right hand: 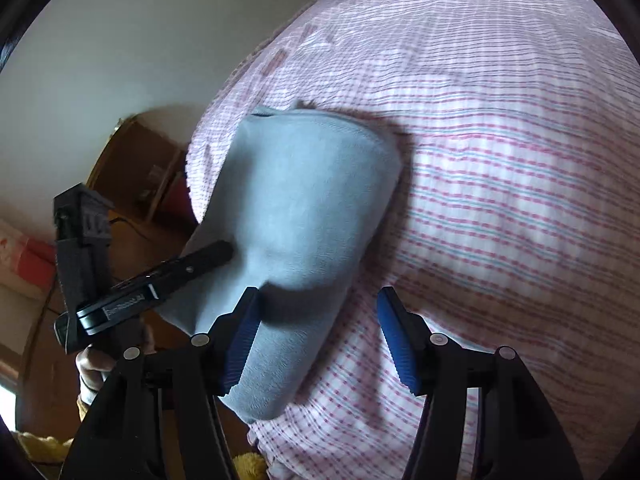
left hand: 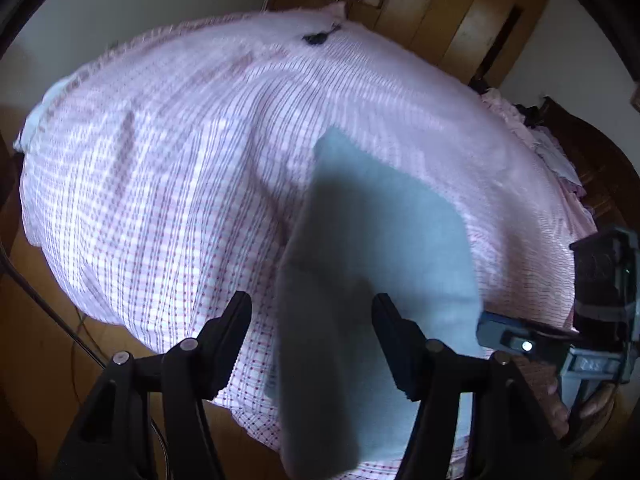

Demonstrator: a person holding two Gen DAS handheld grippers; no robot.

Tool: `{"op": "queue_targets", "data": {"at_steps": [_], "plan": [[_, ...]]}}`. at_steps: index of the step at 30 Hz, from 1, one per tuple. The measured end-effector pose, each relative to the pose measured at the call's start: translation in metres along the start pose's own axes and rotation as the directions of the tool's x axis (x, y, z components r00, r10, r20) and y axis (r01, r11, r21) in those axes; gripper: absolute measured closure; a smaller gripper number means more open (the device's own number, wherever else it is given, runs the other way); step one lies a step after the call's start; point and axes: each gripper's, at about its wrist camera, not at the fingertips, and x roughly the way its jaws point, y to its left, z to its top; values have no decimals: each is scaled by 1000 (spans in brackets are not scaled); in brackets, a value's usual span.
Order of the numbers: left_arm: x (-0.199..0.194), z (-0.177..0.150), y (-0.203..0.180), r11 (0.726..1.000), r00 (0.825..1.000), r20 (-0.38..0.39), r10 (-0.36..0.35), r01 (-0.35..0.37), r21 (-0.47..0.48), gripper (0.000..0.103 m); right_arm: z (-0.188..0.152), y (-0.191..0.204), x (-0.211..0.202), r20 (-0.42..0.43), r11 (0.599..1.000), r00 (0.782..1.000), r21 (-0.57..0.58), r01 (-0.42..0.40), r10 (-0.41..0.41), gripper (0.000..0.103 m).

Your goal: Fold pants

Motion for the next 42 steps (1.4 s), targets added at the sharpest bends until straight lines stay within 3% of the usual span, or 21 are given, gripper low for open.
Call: {"op": "queue_targets", "data": {"at_steps": [8, 11, 13, 16, 21, 25, 30, 37, 42], "plan": [[26, -1, 9, 995, 995, -56, -79, 76, -68, 37, 12, 11, 34, -4, 999, 1000, -26, -19, 19, 48], [37, 2, 15, 983, 985, -60, -159, 152, -102, 37, 21, 18, 46, 4, 999, 1000, -34, -10, 10, 48], [45, 4, 19, 968, 974, -57, -219, 210, -136, 37, 22, 21, 45, 22, 999, 999, -28, -26, 27, 56], [48, 3, 25, 952, 967, -40, -253, 241, -187, 41, 22, 21, 29, 53, 997, 996, -39, -69, 71, 74], [30, -3, 26, 945, 966, -5, -260, 253, -207, 51, 19, 32, 10, 65, 990, 989, -59, -128, 132, 81], [13, -7, 21, 943, 965, 22, -261, 260, -206, 59, 17, 44, -6, 73, 982, 981, -71, -175, 181, 83], [-16, -17, 11, 939, 958, 54, -283, 288, -190, 60, 13, 50, -42, 130, 977, 969, -81, -199, 208, 83], [-36, -4, -42, 943, 946, 84, -314, 321, -85, 60, 12, 38, -103, 201, 981, 961, -86, -173, 188, 83], [-39, 13, -88, 930, 928, 87, -361, 365, -34, 60, 21, 20, -144, 243, 982, 952, -84, -170, 186, 83]]}}
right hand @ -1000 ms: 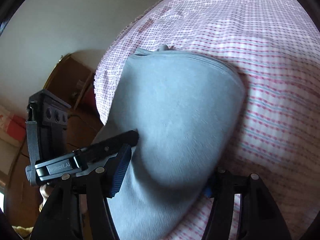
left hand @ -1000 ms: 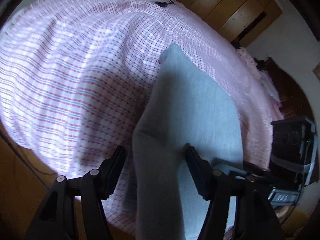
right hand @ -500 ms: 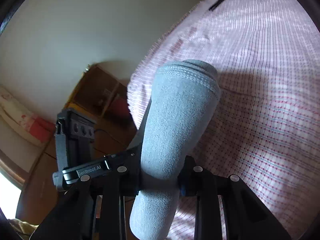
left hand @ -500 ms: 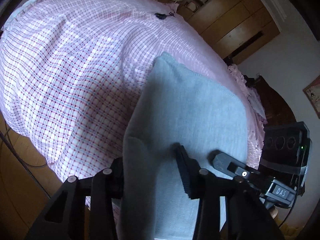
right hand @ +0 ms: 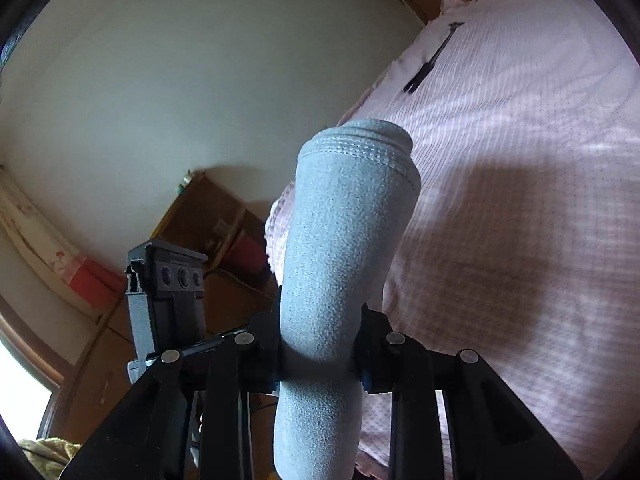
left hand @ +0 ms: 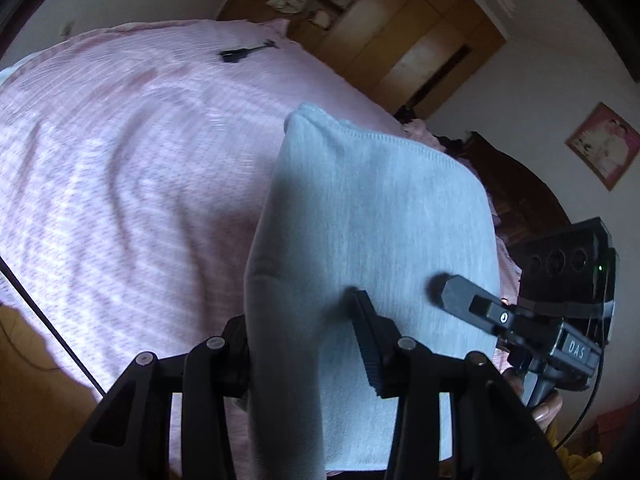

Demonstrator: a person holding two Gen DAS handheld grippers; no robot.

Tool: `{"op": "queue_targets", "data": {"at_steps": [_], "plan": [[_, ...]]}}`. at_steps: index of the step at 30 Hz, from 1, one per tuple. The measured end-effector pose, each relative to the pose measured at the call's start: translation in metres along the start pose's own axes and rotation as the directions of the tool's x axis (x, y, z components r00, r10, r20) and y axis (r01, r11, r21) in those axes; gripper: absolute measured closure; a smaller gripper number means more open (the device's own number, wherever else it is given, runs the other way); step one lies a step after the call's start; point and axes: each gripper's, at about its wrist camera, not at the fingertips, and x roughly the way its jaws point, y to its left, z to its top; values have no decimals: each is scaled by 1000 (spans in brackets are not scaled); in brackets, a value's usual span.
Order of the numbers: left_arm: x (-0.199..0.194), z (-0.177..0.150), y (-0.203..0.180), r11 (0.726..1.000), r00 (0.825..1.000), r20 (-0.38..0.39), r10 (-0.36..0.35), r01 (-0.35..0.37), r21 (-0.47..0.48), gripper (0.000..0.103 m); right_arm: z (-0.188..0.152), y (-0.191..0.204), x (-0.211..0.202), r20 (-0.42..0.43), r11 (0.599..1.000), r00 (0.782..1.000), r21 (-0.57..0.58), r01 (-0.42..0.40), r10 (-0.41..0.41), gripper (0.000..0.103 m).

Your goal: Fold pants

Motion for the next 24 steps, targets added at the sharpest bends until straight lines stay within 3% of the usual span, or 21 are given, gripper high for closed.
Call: {"op": "queue_targets", "data": {"at_steps": [10, 13, 24], "plan": [[51, 25, -81, 988, 998, -40, -56, 62, 140, 60, 46, -43, -66, 27, 999, 998, -8, 49, -49, 83], [75, 35, -99, 987, 996, -66, -67, 76, 144, 60, 60, -62, -76, 11, 998, 998, 4, 58, -58, 83], [184, 68, -153, 972, 988, -151, -20, 54, 229, 60, 96, -156, -99, -6, 987, 990, 77, 143, -143, 83]]}}
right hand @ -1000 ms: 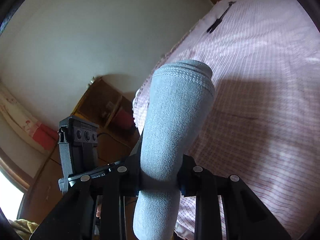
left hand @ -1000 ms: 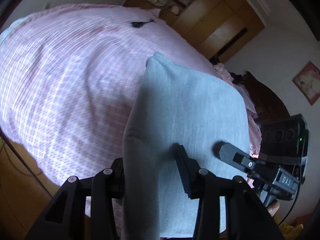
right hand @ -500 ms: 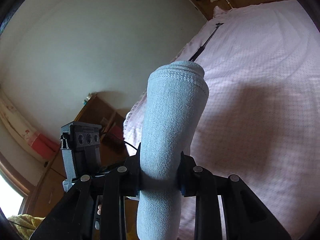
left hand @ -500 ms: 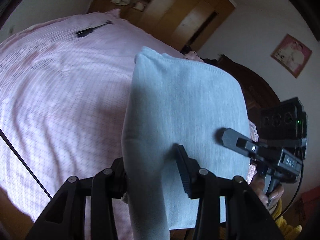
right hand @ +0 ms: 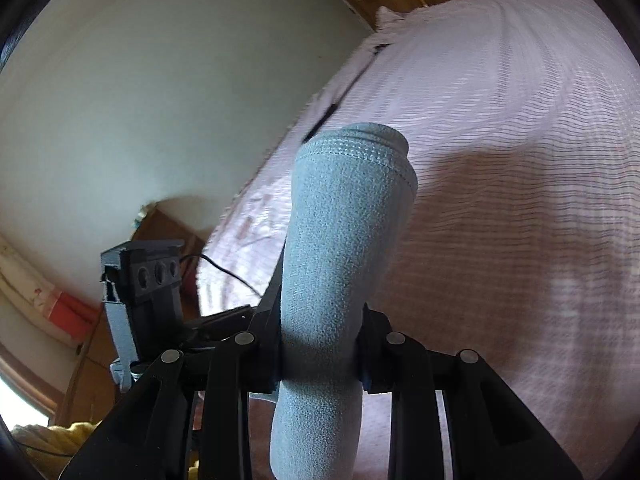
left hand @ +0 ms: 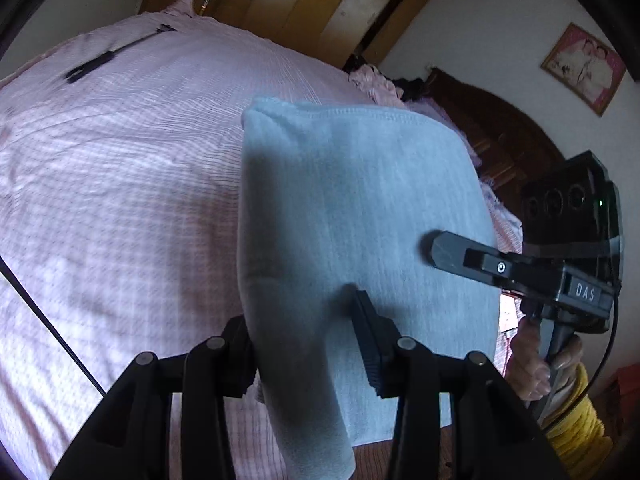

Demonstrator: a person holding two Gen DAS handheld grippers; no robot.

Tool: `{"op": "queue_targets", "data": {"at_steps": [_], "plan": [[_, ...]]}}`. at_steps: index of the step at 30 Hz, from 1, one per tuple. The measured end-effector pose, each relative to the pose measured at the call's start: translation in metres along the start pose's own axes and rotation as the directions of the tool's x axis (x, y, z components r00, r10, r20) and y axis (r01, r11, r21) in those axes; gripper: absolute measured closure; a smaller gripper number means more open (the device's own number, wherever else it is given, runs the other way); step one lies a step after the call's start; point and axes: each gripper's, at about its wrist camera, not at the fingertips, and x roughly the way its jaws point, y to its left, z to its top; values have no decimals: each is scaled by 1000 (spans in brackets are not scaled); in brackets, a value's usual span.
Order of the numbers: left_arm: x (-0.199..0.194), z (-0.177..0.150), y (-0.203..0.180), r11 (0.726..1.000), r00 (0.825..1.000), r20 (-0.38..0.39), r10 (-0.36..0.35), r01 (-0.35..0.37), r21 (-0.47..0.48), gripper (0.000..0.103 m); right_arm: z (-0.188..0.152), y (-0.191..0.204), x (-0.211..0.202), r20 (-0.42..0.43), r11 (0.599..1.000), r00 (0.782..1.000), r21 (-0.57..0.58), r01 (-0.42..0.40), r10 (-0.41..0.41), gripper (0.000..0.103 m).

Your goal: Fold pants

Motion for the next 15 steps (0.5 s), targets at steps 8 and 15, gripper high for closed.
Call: {"op": "queue_targets", "data": {"at_steps": [8, 15], "plan": [[93, 20, 4, 992, 989, -120, 84, -71, 109, 60, -7, -64, 18, -48, 971, 976, 98, 216, -212, 82], [118, 15, 8, 982, 986, -120, 112, -92, 163, 51, -27, -86, 16, -70, 942, 957, 171, 289, -281, 72]]}}
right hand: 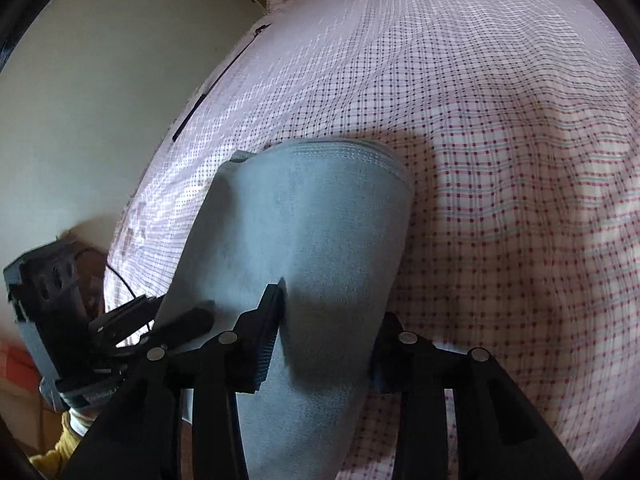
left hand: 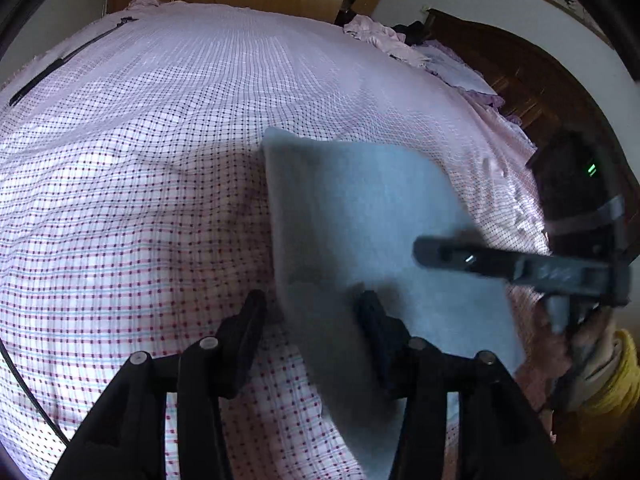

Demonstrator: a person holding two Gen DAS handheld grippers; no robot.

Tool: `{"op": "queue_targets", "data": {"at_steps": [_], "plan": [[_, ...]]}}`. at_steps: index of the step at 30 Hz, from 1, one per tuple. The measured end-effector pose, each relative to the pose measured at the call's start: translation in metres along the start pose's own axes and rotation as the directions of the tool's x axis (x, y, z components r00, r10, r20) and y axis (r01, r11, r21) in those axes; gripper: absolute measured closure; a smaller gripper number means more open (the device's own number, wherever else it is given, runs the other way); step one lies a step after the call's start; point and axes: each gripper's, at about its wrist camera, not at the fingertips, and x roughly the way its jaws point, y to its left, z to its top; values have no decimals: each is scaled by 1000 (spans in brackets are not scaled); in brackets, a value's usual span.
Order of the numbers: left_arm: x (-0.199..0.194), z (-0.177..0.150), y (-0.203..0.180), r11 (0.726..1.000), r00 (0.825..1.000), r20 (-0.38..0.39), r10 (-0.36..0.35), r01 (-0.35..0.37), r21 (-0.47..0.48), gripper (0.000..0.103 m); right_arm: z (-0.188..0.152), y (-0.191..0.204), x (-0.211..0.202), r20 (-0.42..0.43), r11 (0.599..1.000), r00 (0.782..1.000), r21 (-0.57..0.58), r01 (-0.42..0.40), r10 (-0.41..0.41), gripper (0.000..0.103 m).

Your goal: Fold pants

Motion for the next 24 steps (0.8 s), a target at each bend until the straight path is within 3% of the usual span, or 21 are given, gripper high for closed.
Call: {"op": "queue_targets", "data": {"at_steps": [8, 13, 24], "plan": [[-37, -12, -17, 996, 997, 19, 78, -78, 50, 52, -32, 15, -56, 80, 986, 988, -88, 139, -132, 71], [-52, -33, -22, 983, 986, 27, 162, -164, 82, 51, -58, 22, -81, 139, 981, 979, -106, 163, -148, 71], [-30, -51, -15, 971, 972, 13, 236, -237, 43, 45, -86, 17, -45, 132, 958, 956, -83, 274, -262, 69]]}}
